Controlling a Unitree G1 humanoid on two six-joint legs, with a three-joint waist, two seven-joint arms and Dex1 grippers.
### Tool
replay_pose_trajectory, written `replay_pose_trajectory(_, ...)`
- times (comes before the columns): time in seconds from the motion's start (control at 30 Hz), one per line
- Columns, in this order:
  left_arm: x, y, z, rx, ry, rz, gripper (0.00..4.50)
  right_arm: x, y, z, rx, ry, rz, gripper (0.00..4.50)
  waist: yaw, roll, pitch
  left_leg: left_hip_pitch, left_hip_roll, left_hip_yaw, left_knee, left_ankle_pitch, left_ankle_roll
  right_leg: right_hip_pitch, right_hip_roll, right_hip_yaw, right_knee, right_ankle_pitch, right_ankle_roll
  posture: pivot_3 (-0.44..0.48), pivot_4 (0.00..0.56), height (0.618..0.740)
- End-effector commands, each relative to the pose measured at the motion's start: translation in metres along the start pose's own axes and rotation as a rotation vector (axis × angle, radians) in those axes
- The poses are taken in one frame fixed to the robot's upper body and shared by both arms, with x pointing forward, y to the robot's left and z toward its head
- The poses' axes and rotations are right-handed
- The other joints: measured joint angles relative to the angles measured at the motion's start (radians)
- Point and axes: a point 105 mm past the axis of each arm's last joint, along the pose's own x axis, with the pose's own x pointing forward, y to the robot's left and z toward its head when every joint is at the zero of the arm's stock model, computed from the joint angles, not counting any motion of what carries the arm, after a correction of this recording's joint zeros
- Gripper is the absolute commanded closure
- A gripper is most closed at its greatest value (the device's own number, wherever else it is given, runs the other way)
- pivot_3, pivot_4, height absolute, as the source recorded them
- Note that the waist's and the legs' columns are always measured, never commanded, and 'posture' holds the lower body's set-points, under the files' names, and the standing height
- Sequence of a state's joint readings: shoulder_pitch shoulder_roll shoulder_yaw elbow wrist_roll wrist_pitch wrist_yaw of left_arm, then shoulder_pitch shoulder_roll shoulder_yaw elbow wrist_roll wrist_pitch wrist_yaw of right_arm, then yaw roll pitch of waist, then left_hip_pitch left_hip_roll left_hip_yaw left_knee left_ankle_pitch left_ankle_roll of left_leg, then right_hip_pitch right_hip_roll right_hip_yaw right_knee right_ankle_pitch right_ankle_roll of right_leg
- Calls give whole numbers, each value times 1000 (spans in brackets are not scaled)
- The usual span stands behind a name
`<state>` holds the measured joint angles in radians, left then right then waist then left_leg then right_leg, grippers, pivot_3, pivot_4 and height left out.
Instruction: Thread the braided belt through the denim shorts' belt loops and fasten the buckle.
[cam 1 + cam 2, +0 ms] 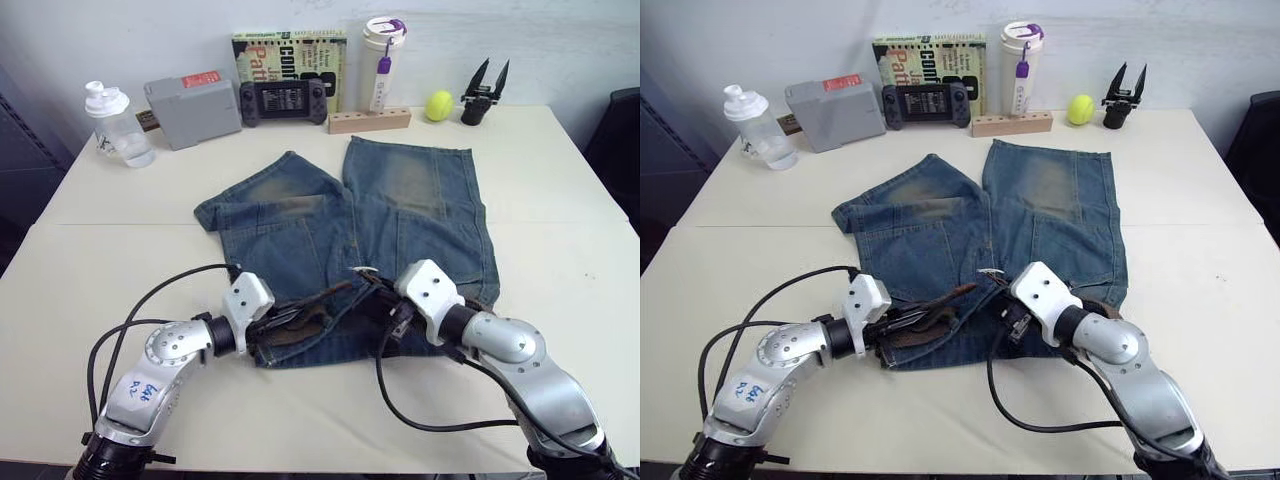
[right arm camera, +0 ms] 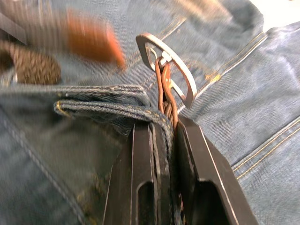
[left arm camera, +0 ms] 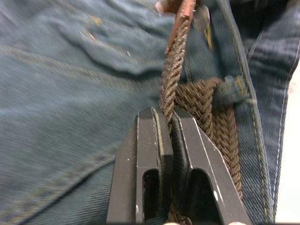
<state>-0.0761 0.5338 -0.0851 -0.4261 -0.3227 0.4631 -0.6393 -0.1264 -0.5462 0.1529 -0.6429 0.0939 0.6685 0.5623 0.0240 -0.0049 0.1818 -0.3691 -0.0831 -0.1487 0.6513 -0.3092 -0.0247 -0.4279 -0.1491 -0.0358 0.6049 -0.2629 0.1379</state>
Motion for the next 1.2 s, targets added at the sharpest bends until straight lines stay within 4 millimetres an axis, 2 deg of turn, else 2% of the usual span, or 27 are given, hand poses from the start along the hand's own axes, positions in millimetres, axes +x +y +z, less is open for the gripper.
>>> replay_pose_trajectory(0.03,17,5,4,-27,33,44,4500,-5,5,37,-3,-118,-10,4498,2,0,0,0,0,0,0,0,0,0,0,0,0,0,0,0,150,705)
replay_pose_trajectory(0.27,28,4,8,-28,28,57,4500,-3,13,39,9,-110,17,4498,1,0,0,0,0,0,0,0,0,0,0,1,0,0,0,0,150,705)
replay_pose_trajectory(0.57,28,1,15,-47,0,81,4500,2,13,30,40,-38,9,4498,0,0,0,0,0,2,0,0,-1,-1,0,1,0,0,0,0,150,705)
replay_pose_trajectory(0.73,35,1,20,-69,-10,110,4500,4,21,30,4,-13,51,4498,1,0,0,0,0,2,0,0,0,-1,0,2,0,0,0,0,150,705)
replay_pose_trajectory(0.93,40,7,12,-91,48,196,4500,8,27,30,-1,14,65,4498,2,0,0,0,0,3,0,0,0,-1,0,2,0,1,1,0,150,705)
replay_pose_trajectory(1.03,41,8,15,-97,40,214,4500,8,27,27,-15,42,66,4498,1,0,0,1,0,4,0,0,-1,-1,0,3,0,1,1,0,150,705)
replay_pose_trajectory(1.1,42,5,19,-90,25,203,4500,8,26,26,-8,52,59,4498,2,0,0,1,0,4,0,0,-1,-1,0,3,0,1,1,0,150,705)
replay_pose_trajectory(1.2,42,-11,26,-58,-15,134,4500,11,21,24,39,63,36,4498,0,0,0,0,0,4,1,0,-1,-1,0,3,0,1,1,0,150,705)
